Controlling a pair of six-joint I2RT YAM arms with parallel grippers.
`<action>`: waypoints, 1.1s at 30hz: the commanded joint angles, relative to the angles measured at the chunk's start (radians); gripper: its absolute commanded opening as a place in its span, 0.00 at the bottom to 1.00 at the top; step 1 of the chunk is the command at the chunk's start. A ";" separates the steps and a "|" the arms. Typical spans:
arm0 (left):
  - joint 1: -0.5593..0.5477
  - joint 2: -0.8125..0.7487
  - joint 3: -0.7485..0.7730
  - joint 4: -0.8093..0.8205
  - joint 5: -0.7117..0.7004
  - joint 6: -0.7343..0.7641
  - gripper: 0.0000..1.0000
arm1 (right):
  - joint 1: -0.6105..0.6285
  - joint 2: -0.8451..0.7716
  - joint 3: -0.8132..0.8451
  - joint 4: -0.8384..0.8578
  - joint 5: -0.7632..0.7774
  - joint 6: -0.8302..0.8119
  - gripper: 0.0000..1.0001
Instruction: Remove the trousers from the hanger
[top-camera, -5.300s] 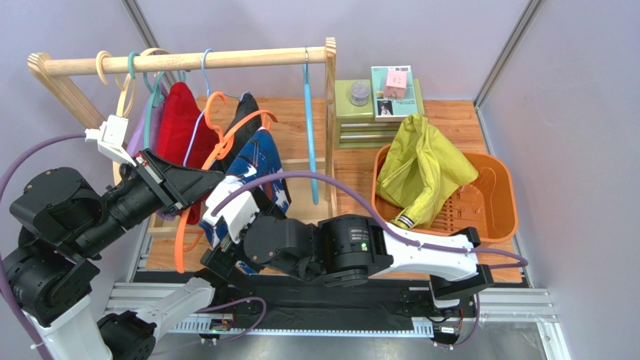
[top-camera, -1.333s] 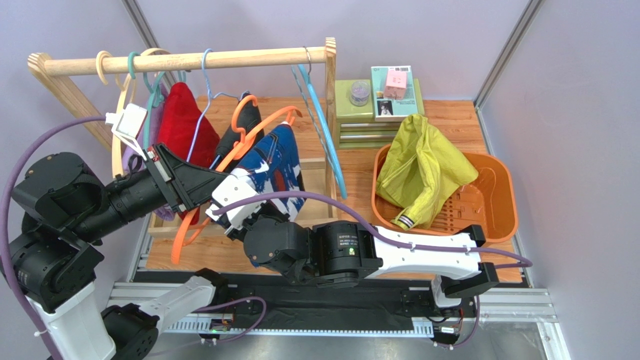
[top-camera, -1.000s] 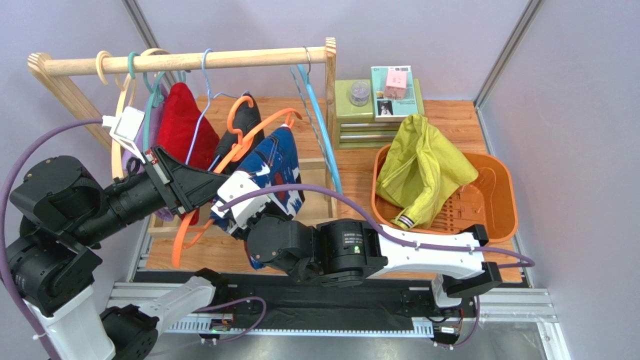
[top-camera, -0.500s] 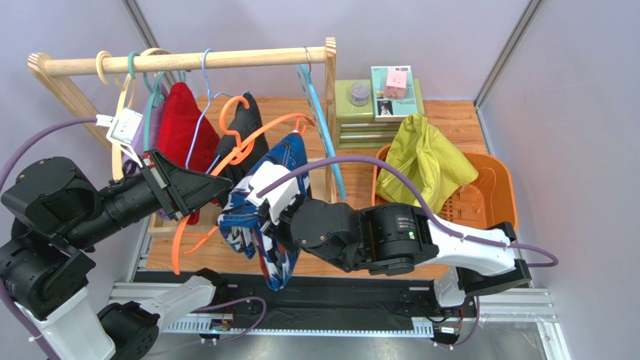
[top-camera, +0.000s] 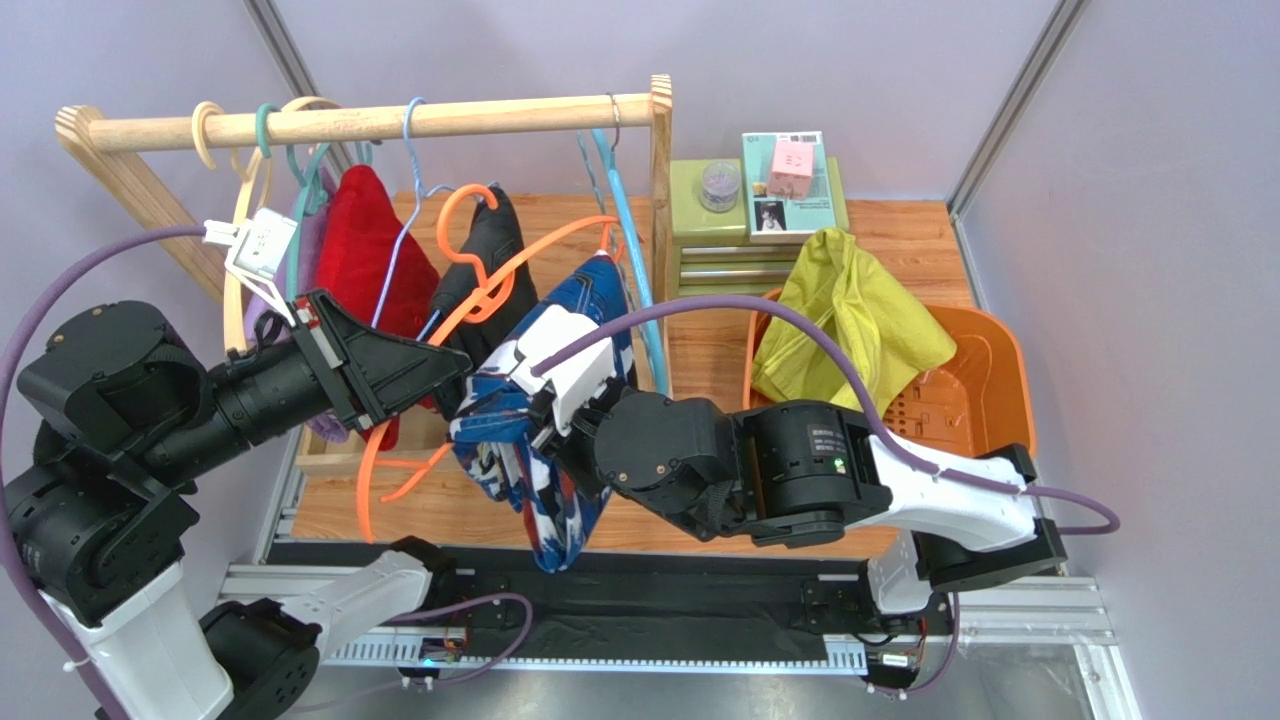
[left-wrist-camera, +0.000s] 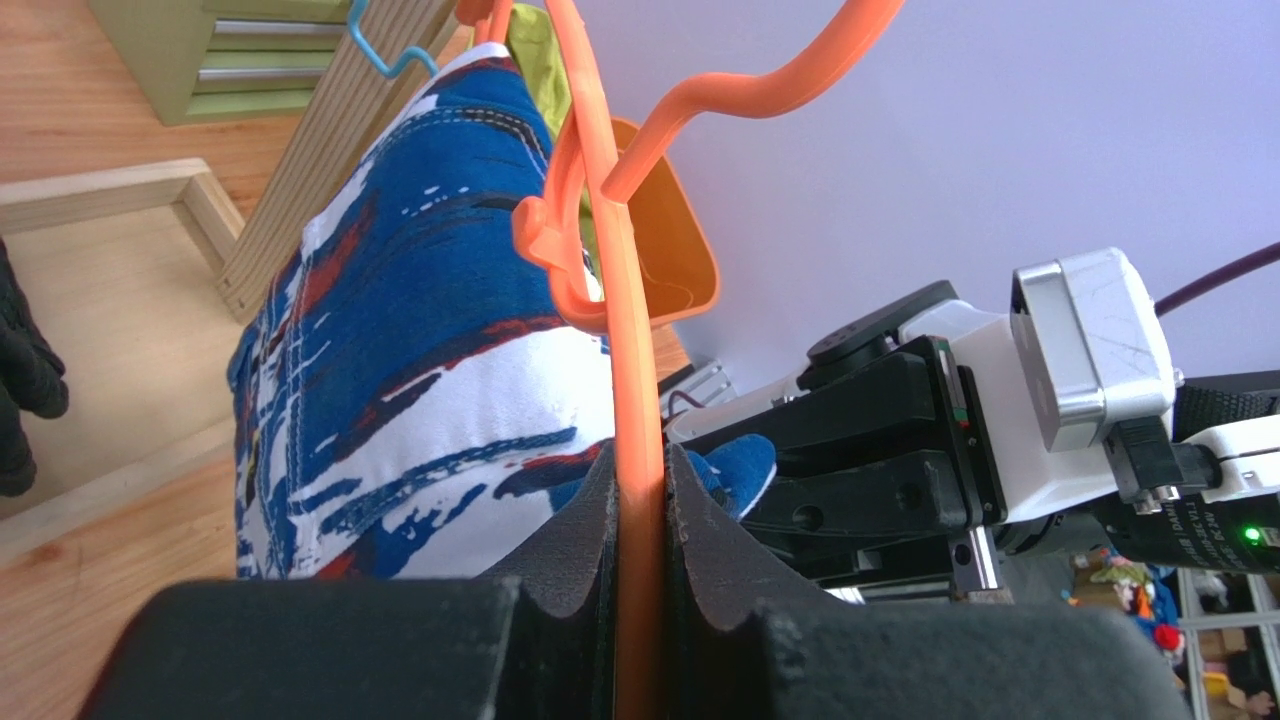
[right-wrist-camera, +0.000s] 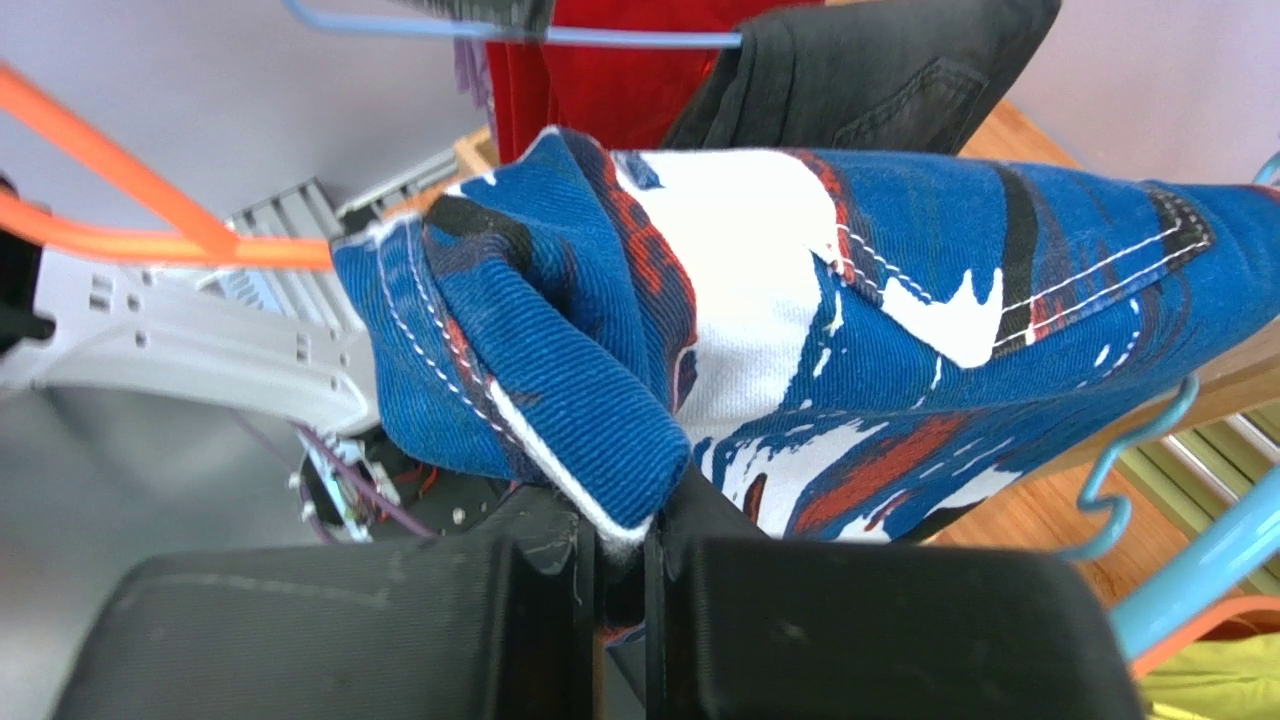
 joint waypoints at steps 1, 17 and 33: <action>0.000 -0.024 0.005 0.076 -0.019 0.051 0.00 | 0.007 0.029 0.132 0.191 0.126 -0.057 0.00; 0.000 -0.098 -0.138 0.098 -0.093 0.019 0.00 | 0.110 -0.043 0.146 0.496 0.156 -0.265 0.00; 0.000 -0.164 -0.288 0.168 -0.101 -0.052 0.00 | 0.159 -0.104 0.188 0.711 0.031 -0.413 0.00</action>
